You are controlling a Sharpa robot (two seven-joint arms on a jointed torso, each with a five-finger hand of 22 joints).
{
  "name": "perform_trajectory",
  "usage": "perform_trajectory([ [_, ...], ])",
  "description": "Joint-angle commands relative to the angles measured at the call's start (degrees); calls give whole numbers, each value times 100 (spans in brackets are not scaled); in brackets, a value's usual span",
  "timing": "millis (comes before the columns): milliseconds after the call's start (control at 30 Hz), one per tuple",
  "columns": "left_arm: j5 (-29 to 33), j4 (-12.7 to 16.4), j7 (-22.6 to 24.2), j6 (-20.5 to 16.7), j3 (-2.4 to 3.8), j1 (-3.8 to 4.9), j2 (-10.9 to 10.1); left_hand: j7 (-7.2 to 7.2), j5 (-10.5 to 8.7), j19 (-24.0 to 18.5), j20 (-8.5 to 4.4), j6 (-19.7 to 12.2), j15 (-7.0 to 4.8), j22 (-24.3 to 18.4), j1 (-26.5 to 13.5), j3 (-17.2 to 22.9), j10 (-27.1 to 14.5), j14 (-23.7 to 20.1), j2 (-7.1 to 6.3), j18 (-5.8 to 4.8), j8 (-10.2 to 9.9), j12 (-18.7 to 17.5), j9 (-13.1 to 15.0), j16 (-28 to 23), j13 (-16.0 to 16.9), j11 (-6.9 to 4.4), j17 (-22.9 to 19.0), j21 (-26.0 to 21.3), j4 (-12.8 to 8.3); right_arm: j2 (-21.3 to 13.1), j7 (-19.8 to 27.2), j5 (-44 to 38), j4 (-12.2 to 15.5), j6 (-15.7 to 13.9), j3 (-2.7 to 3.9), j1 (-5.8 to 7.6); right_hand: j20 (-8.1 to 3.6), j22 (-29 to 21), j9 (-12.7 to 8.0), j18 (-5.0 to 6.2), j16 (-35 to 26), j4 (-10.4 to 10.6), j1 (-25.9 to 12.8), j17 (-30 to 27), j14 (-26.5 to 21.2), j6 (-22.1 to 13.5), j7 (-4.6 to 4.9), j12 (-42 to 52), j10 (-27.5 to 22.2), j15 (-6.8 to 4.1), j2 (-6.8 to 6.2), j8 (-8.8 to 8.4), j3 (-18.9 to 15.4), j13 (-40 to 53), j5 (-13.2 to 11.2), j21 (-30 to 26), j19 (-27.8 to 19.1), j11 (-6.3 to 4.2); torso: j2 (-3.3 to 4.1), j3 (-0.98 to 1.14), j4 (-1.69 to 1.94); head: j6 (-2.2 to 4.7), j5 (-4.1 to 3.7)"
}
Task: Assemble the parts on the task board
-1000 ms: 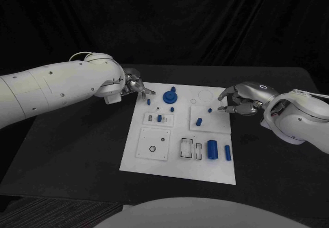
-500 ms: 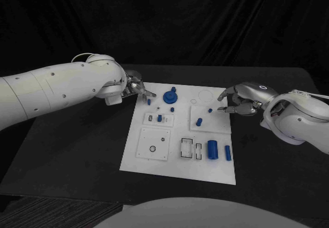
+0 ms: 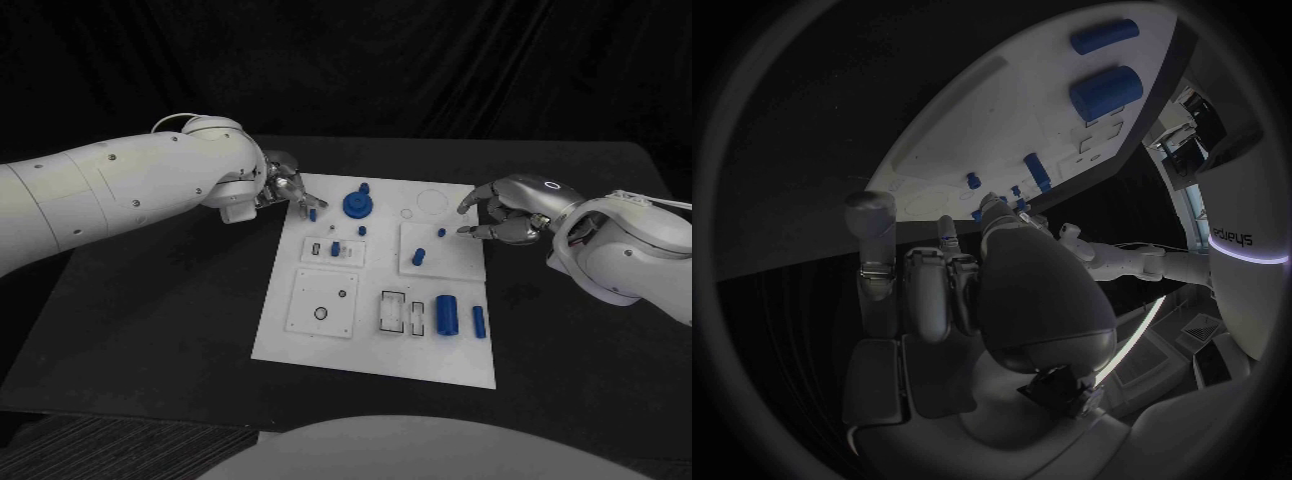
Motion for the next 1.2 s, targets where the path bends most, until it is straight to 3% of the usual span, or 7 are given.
perform_trajectory([
  [33, 2, -2, 24, 119, 5, -14, 16, 8, 7, 302, 31, 39, 39, 1276, 86, 11, 607, 585, 8, -2, -7, 20, 5, 15, 1501, 31, 1510, -28, -45, 0, -65, -10, -2, -11, 3, -16, 2, 373, -5, 53, -26, -3, 17, 1010, 445, 48, 10, -17, 476, 25, 14, -21, -30, 1358, 20, -19, -52, 28, 1, 0, -1, -1, -3],
  [533, 2, -11, 34, 164, 5, -23, 32, 11, 120, 291, 41, 15, 44, 1273, 196, 57, 607, 585, 51, 2, -13, 20, 12, 15, 1501, 35, 1510, -44, -137, 3, -78, -9, -6, -2, 3, -22, 2, 369, -7, 56, -34, -5, 23, 1003, 442, 55, 10, -21, 470, 25, 16, -23, -32, 1350, 26, -39, -54, 28, 4, -1, 0, -1, -6],
  [1200, 2, -23, 69, 173, 5, -30, 41, 23, 554, 284, 52, -81, 53, 1279, 399, 184, 607, 585, 116, 4, -87, 20, -23, 15, 1501, 44, 1510, -60, -338, 9, -89, -9, -18, 32, 3, -36, 3, 360, -17, 61, -52, -23, 60, 987, 436, 65, 12, -31, 456, 26, 27, -32, -27, 1334, 89, -88, -61, 29, 3, 0, 1, -1, -10],
])
